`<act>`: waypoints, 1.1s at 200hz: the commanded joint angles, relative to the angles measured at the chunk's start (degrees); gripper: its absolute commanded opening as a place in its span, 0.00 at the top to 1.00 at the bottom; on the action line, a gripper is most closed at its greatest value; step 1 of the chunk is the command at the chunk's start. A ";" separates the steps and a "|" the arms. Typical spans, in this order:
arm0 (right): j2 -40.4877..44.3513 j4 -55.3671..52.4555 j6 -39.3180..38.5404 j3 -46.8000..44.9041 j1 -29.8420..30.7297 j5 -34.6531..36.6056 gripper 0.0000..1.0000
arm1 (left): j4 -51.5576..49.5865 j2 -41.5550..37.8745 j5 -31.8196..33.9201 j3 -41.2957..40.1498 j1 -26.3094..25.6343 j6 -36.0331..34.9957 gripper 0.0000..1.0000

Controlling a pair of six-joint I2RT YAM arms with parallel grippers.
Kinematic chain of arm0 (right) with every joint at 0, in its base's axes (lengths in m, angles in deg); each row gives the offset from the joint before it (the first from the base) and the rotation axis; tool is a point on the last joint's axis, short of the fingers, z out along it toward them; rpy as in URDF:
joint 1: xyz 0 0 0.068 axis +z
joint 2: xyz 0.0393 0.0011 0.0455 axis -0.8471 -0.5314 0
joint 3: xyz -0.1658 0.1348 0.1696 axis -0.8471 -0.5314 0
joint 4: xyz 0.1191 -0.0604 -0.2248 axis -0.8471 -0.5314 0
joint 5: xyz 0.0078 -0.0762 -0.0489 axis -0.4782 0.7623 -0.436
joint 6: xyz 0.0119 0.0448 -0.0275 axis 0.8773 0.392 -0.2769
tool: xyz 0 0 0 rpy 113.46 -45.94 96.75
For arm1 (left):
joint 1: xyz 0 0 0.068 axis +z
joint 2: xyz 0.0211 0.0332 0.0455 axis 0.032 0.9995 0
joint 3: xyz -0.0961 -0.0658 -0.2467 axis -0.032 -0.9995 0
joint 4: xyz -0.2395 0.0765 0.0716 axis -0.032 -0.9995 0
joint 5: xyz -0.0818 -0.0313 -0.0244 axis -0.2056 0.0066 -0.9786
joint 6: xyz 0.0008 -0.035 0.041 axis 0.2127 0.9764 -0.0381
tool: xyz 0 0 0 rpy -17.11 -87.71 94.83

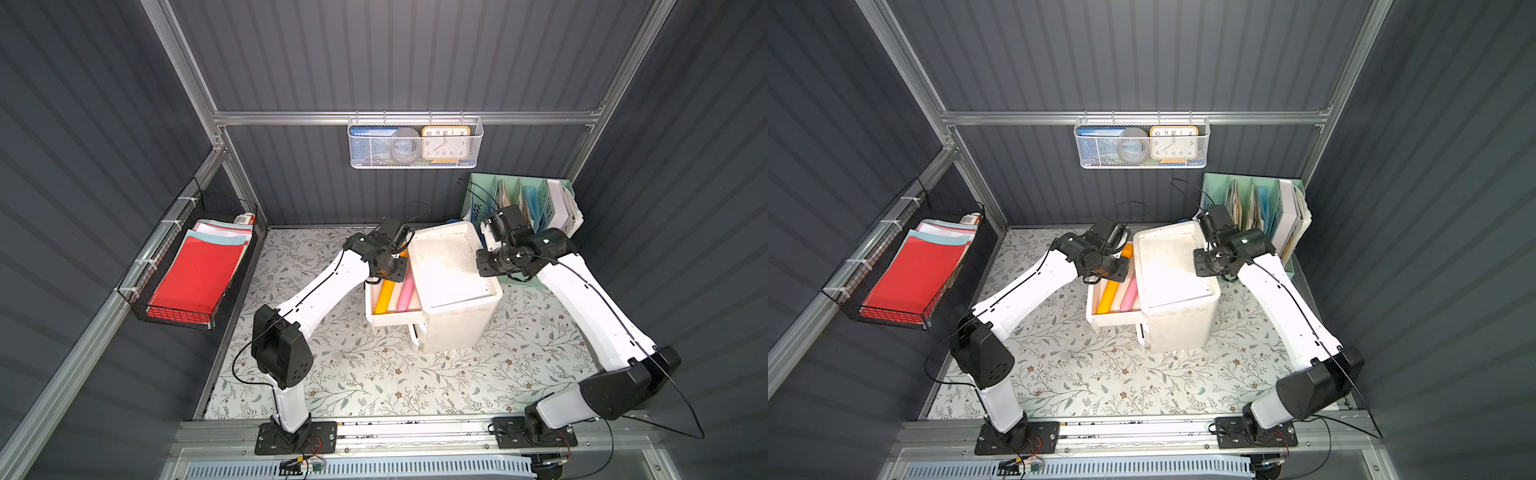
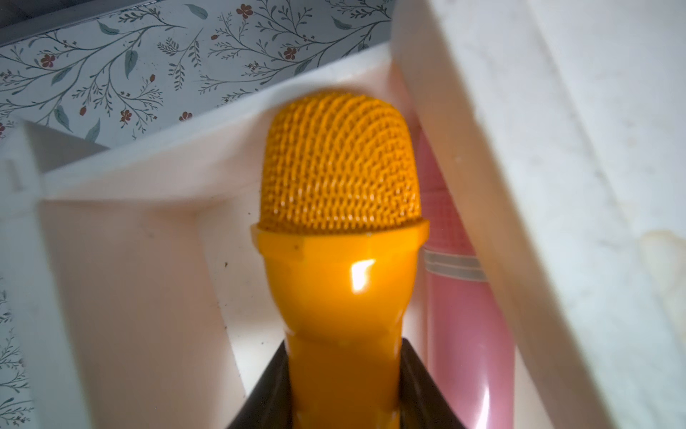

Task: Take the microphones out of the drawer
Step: Pick up the microphone from the drawer, then place the microphone at the center of the board.

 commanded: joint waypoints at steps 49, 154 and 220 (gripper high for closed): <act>-1.01 -0.48 0.92 -0.28 -0.84 1.75 0.88 | 3.18 -8.27 6.70 2.64 0.72 -0.95 0.71; -1.61 -0.61 0.57 -0.42 -0.85 1.48 0.89 | 9.42 -18.17 8.52 0.38 9.17 -3.99 0.70; -1.87 -0.72 0.23 -0.95 -0.86 0.75 0.89 | 13.61 -20.82 6.84 -11.03 19.70 -4.73 0.70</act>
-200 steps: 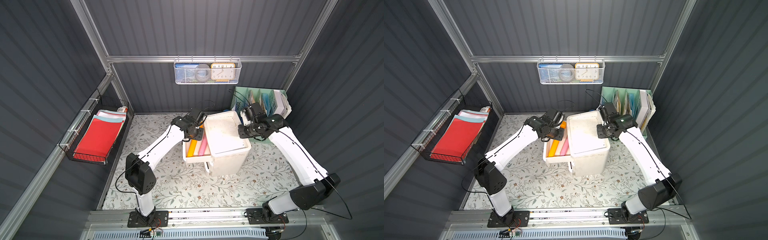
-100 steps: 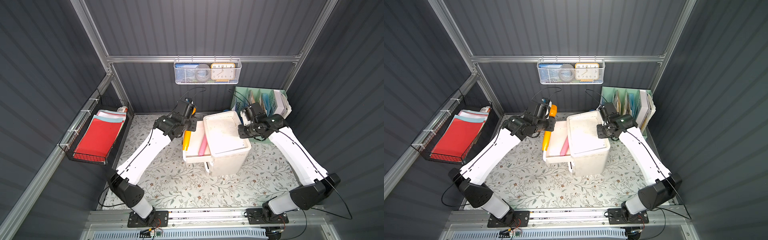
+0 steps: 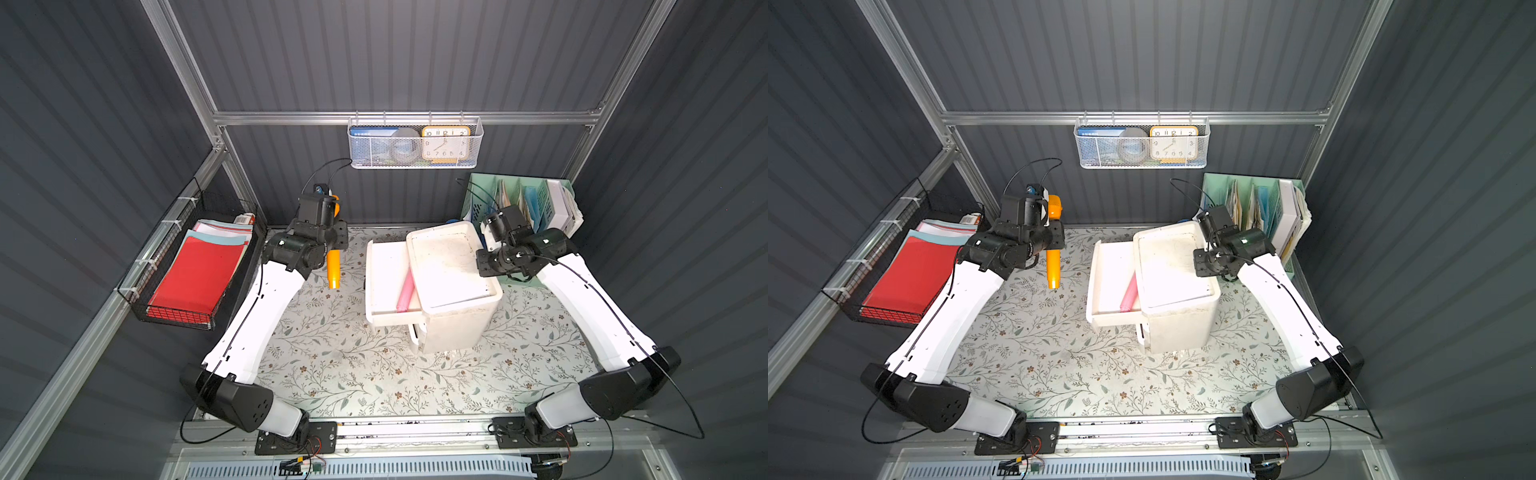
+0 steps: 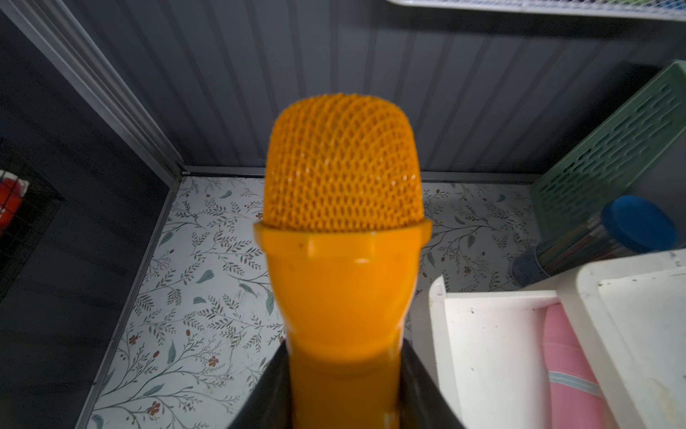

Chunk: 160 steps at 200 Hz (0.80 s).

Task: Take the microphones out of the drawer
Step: Place the microphone at the center of the board.

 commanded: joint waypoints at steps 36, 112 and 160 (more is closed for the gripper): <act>-2.00 -1.02 0.11 -0.95 -0.86 0.60 0.89 | 6.96 0.55 -5.28 -11.66 8.02 1.24 0.70; -1.88 -0.78 -0.08 -1.73 -0.86 0.76 0.89 | 19.50 8.53 -8.32 -28.55 13.63 6.41 0.68; -1.90 -0.41 0.00 -2.66 -0.84 0.64 0.89 | 21.52 14.75 -10.43 -30.57 14.35 8.26 0.68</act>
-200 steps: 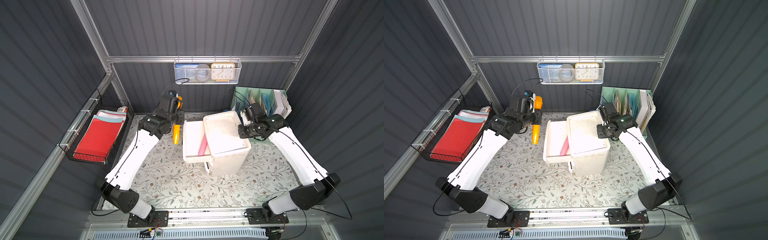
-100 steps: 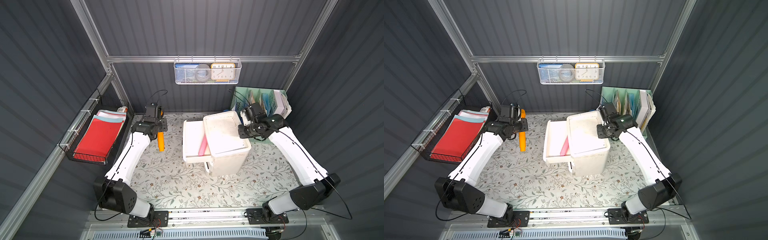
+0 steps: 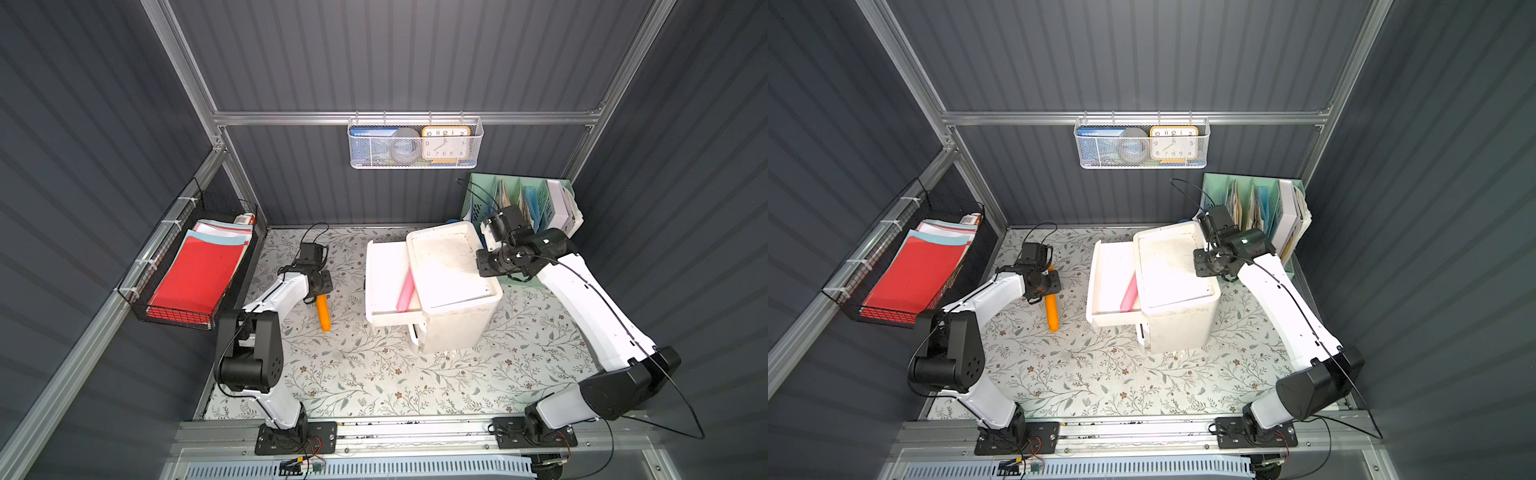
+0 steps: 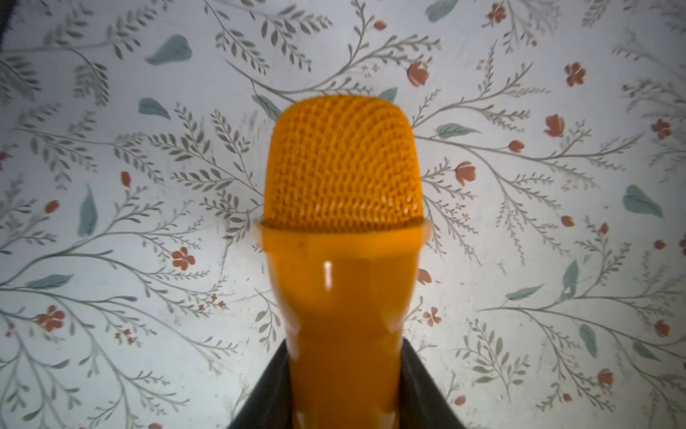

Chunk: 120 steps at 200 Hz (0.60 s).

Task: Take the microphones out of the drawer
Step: Place the microphone at the center of the board.

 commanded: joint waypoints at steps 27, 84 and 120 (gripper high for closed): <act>-1.90 -0.44 0.13 -2.75 -0.78 0.48 0.89 | 5.08 3.51 -2.03 -1.35 0.18 2.92 0.68; -2.15 -0.55 -0.22 -2.84 -0.79 0.67 0.89 | 5.32 8.09 -2.86 -1.51 0.16 3.34 0.68; -2.55 -0.51 -0.13 -2.80 -0.82 0.59 0.89 | 3.86 9.68 -3.74 -0.09 0.28 3.34 0.66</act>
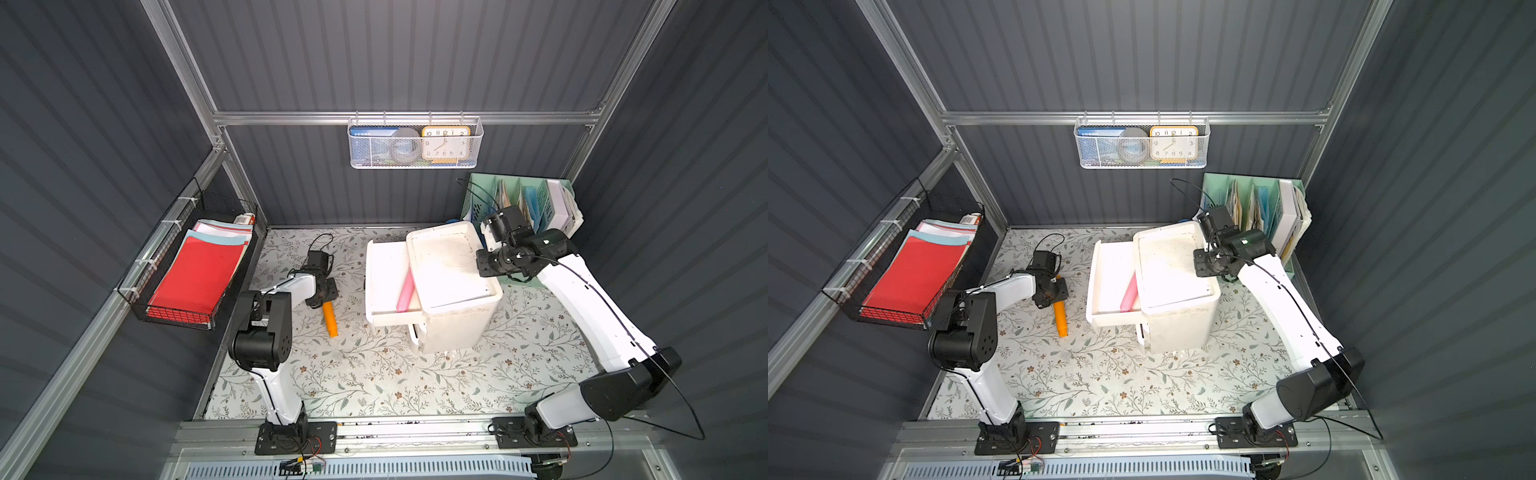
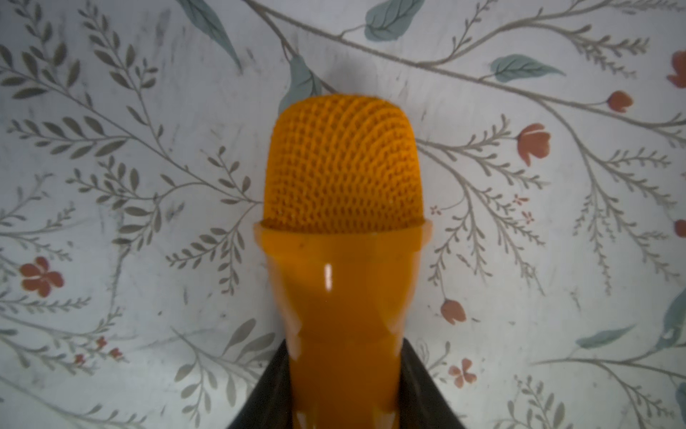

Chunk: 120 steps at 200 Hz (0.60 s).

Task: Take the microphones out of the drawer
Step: Place the microphone at the center of the board.

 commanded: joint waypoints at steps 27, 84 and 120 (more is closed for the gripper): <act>-2.78 -0.95 0.09 -2.27 -0.78 0.28 0.89 | -2.63 3.02 -2.29 1.98 0.32 0.83 0.64; -2.17 -1.19 0.17 -2.09 -0.78 0.48 0.83 | -3.60 4.22 -3.31 2.57 0.30 1.23 0.46; -2.44 -1.28 0.37 -1.72 -0.77 0.03 0.83 | -3.93 3.46 -3.14 2.68 0.31 1.20 0.40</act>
